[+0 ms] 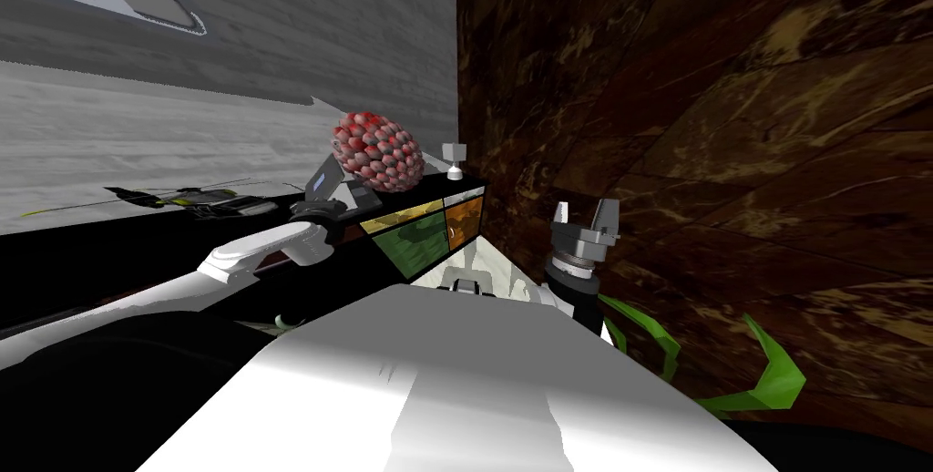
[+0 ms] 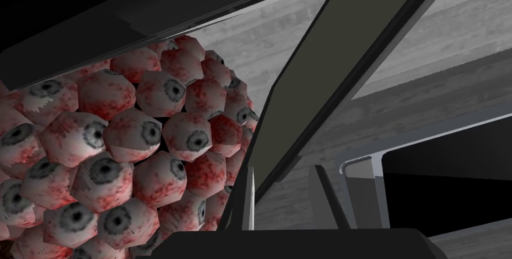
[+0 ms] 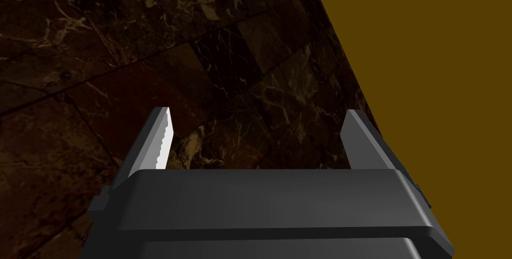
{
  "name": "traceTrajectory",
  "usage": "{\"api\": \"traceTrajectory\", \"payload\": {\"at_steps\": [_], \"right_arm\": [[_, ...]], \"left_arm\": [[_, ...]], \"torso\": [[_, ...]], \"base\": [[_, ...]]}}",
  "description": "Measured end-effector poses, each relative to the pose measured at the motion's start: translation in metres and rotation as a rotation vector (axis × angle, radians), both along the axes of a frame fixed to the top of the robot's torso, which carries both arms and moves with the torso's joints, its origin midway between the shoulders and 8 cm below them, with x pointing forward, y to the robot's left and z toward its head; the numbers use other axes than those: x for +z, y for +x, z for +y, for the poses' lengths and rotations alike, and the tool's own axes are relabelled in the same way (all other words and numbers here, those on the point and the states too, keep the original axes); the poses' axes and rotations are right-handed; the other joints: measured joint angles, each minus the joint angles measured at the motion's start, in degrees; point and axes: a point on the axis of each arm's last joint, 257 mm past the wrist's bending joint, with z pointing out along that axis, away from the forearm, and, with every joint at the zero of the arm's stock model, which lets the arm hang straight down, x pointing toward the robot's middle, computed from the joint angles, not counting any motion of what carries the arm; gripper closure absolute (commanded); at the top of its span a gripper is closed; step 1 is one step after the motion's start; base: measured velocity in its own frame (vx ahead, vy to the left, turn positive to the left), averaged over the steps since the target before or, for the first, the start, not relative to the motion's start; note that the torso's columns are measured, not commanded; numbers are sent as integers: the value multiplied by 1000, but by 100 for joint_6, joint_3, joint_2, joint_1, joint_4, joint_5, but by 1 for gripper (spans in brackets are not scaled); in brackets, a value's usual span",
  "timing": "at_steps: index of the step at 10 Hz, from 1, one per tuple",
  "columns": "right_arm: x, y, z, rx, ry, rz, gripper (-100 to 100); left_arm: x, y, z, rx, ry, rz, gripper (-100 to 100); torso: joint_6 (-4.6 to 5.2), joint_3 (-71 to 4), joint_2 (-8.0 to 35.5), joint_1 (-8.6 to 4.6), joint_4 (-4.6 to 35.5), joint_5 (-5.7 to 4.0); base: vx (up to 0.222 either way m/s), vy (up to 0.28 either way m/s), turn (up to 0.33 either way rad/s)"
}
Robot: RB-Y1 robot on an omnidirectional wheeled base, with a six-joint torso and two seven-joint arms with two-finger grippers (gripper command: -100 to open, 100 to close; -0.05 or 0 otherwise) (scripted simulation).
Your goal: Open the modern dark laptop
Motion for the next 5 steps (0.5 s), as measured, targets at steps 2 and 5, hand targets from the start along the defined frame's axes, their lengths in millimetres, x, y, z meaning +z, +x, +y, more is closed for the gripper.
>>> {"api": "traceTrajectory", "payload": {"at_steps": [2,5], "right_arm": [[0,0,0,0,0,0,0],[0,0,0,0,0,0,0]], "left_arm": [[-8,-5,0,2,30,34,100],[-14,-9,3,14,72,70,100]], "torso": [[-4,4,8,10,6,-1],[-21,13,30,14,27,-26]], "base": [[16,-14,-36],[3,-4,-41]]}}
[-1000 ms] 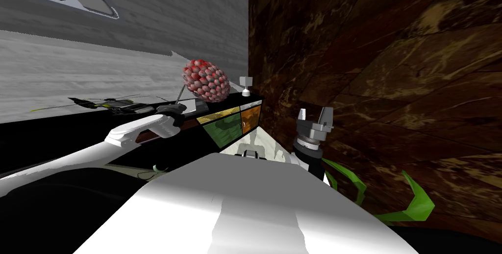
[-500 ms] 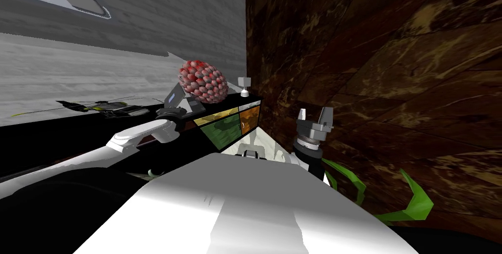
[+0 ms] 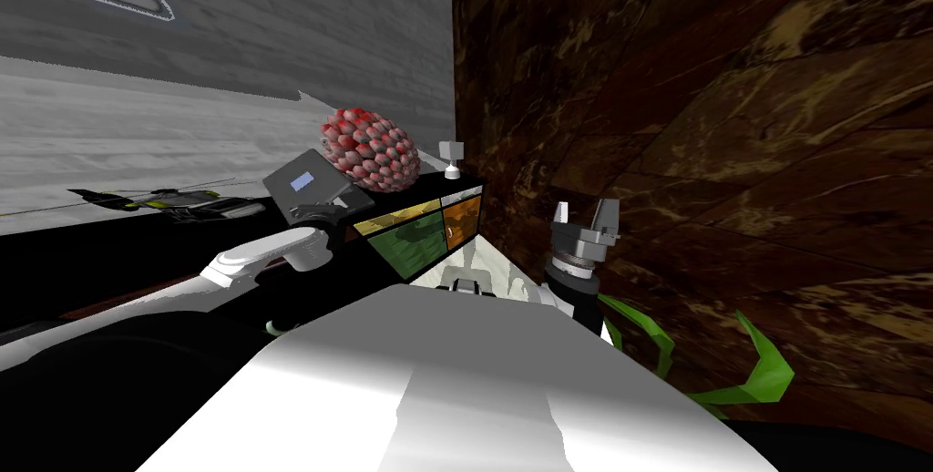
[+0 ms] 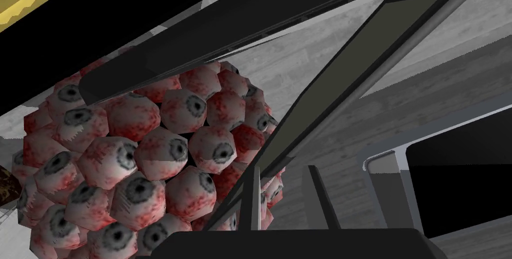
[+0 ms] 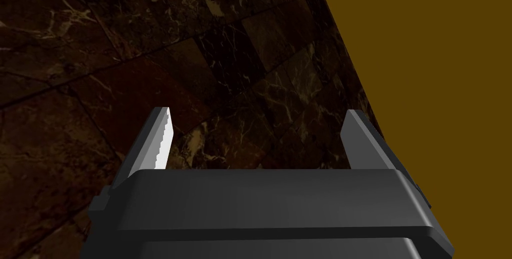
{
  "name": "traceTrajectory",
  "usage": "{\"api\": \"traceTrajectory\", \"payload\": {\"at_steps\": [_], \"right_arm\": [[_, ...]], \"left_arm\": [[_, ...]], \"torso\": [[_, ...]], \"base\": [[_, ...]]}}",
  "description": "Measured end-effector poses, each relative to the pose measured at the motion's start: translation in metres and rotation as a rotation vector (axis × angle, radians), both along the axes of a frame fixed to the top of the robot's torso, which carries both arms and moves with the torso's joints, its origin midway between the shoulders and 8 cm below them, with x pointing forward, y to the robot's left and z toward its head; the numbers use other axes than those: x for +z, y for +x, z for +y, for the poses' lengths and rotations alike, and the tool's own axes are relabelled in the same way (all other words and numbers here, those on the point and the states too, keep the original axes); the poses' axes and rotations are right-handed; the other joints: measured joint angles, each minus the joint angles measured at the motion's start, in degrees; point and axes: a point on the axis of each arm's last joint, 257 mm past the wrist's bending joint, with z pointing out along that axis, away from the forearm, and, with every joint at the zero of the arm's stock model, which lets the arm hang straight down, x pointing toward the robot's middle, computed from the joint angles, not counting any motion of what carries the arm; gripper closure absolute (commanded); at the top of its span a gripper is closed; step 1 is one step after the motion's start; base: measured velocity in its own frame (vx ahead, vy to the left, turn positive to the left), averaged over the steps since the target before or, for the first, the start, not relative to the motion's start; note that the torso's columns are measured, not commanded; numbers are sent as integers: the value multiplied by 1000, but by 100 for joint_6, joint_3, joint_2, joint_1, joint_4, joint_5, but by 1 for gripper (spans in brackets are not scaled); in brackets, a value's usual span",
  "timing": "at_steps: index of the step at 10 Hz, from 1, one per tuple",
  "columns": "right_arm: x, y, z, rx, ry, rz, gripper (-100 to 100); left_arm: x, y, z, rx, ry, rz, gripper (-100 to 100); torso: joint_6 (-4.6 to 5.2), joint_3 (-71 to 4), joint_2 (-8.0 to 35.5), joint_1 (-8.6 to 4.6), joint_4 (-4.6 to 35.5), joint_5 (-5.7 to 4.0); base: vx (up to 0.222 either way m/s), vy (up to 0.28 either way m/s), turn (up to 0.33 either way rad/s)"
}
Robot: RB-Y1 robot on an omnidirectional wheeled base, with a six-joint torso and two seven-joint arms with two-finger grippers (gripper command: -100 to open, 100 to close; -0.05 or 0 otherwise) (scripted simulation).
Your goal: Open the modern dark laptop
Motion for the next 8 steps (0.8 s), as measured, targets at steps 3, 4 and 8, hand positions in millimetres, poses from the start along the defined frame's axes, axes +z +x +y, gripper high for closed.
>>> {"api": "traceTrajectory", "payload": {"at_steps": [3,4,8], "right_arm": [[0,0,0,0,0,0,0],[0,0,0,0,0,0,0],[0,0,0,0,0,0,0]], "left_arm": [[-5,-7,6,25,74,62,-100],[5,-1,5,18,72,57,-100],[31,11,-2,-1,81,55,-100]], "torso": [[-18,2,12,-18,10,-19],[-31,21,46,-45,31,-47],[-38,39,75,-57,45,-59]], "base": [[7,-10,24],[4,-10,51],[0,-15,58]]}}
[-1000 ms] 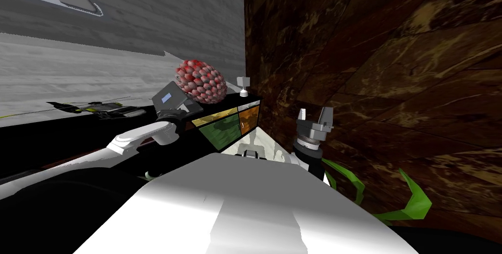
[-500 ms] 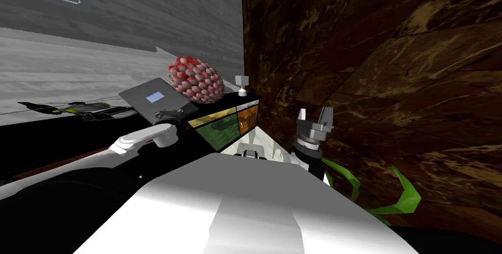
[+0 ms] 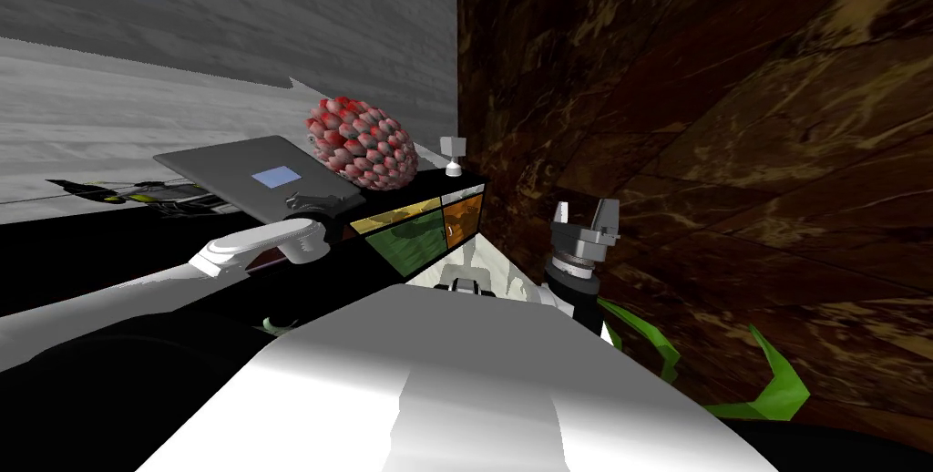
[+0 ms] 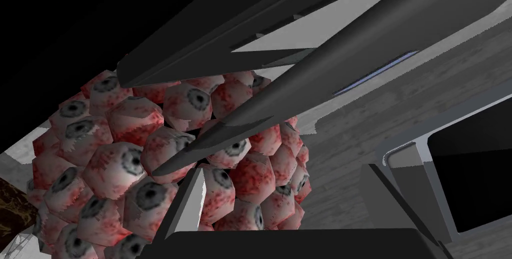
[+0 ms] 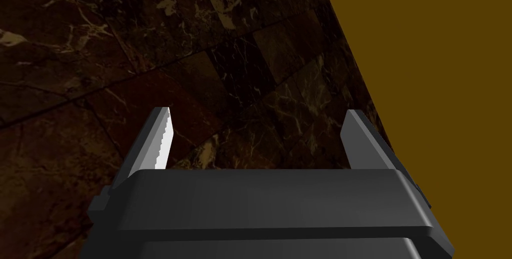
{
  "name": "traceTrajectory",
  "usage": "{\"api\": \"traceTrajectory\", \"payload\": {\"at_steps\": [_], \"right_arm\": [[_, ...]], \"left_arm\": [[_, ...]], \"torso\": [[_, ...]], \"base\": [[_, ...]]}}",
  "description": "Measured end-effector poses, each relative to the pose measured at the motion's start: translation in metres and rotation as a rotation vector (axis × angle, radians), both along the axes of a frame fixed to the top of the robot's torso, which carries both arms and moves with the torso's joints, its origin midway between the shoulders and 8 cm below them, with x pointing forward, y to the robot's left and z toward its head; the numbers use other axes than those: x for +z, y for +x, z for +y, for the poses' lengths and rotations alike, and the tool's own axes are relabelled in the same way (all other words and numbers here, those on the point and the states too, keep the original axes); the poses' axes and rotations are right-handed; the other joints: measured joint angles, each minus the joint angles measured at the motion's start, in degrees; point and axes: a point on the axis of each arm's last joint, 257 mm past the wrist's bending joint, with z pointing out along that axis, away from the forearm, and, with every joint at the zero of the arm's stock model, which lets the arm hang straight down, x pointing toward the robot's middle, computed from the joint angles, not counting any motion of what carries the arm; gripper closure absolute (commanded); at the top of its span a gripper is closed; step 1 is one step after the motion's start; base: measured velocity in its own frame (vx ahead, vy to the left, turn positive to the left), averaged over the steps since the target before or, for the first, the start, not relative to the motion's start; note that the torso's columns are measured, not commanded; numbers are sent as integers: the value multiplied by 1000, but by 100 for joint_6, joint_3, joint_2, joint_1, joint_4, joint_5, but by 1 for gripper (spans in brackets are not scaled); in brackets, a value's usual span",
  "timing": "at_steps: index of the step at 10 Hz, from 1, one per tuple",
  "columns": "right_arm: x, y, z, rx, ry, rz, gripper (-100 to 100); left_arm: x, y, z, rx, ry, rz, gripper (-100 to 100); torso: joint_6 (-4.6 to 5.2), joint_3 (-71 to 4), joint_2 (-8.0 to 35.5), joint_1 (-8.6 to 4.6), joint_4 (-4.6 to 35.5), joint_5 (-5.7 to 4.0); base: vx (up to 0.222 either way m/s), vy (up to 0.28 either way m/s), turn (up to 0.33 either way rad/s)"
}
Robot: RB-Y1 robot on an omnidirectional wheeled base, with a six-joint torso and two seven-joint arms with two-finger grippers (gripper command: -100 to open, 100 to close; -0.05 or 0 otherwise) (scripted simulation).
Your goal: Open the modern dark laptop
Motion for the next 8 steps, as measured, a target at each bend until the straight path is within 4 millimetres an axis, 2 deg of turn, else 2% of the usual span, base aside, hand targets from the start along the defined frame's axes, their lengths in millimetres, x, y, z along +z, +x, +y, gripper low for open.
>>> {"api": "traceTrajectory", "payload": {"at_steps": [3,4,8], "right_arm": [[0,0,0,0,0,0,0],[0,0,0,0,0,0,0],[0,0,0,0,0,0,0]], "left_arm": [[21,12,-5,-19,5,1,-100],[22,12,-6,-19,6,1,0],[22,12,-5,-19,6,1,0]], "torso": [[0,-7,-11,5,-4,2],[1,-6,-10,7,-4,3],[0,-5,-7,3,-2,1]], "base": [[-2,-10,37],[0,0,0],[0,0,0]]}}
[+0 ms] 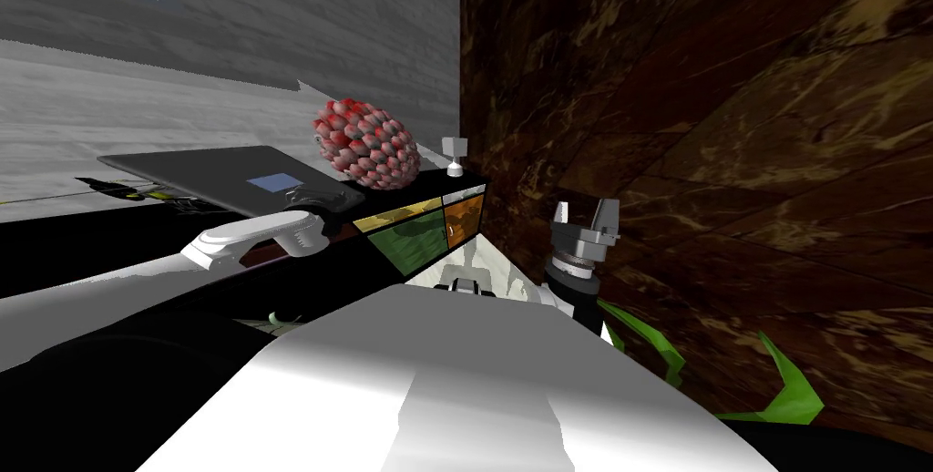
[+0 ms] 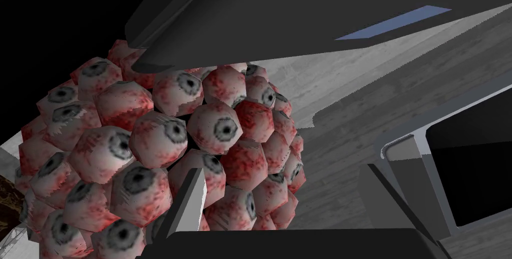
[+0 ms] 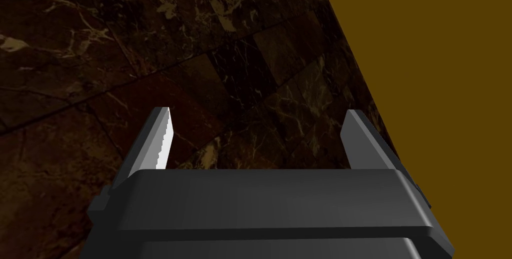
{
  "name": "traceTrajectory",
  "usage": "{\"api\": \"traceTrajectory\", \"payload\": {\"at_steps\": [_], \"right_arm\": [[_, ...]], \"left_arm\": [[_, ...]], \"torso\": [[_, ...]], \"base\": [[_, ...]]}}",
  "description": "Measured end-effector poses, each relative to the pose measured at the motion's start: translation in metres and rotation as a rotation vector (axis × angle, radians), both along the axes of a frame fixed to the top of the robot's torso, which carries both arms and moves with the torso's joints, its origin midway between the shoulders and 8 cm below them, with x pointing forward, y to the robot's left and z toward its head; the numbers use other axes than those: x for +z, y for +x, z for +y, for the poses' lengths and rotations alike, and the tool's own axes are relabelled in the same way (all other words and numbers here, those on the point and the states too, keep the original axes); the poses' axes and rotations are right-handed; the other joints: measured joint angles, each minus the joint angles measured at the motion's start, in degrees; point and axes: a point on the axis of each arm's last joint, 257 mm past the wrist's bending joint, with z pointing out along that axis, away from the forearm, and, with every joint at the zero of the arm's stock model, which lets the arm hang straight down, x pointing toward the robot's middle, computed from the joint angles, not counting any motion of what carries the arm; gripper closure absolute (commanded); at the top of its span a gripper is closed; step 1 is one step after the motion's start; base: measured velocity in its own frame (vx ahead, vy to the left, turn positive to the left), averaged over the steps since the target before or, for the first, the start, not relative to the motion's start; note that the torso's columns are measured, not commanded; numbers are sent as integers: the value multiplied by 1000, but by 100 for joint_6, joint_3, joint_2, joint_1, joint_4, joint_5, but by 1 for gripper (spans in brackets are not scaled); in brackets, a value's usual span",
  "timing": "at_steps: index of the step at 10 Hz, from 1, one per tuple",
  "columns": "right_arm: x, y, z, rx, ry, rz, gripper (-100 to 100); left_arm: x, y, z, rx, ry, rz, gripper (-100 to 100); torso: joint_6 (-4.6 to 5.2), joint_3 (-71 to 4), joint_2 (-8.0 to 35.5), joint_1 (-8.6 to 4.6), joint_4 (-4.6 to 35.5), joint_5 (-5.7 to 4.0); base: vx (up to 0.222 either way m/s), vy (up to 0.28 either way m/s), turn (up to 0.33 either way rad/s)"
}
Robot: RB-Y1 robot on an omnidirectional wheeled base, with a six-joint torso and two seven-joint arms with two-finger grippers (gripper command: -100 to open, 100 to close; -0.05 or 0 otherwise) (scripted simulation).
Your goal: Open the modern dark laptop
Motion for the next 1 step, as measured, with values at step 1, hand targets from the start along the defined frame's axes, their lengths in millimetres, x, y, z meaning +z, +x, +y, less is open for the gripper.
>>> {"api": "traceTrajectory", "payload": {"at_steps": [1], "right_arm": [[0,0,0,0,0,0,0]], "left_arm": [[0,0,0,0,0,0,0]], "torso": [[0,0,0,0,0,0]], "base": [[0,0,0]]}}
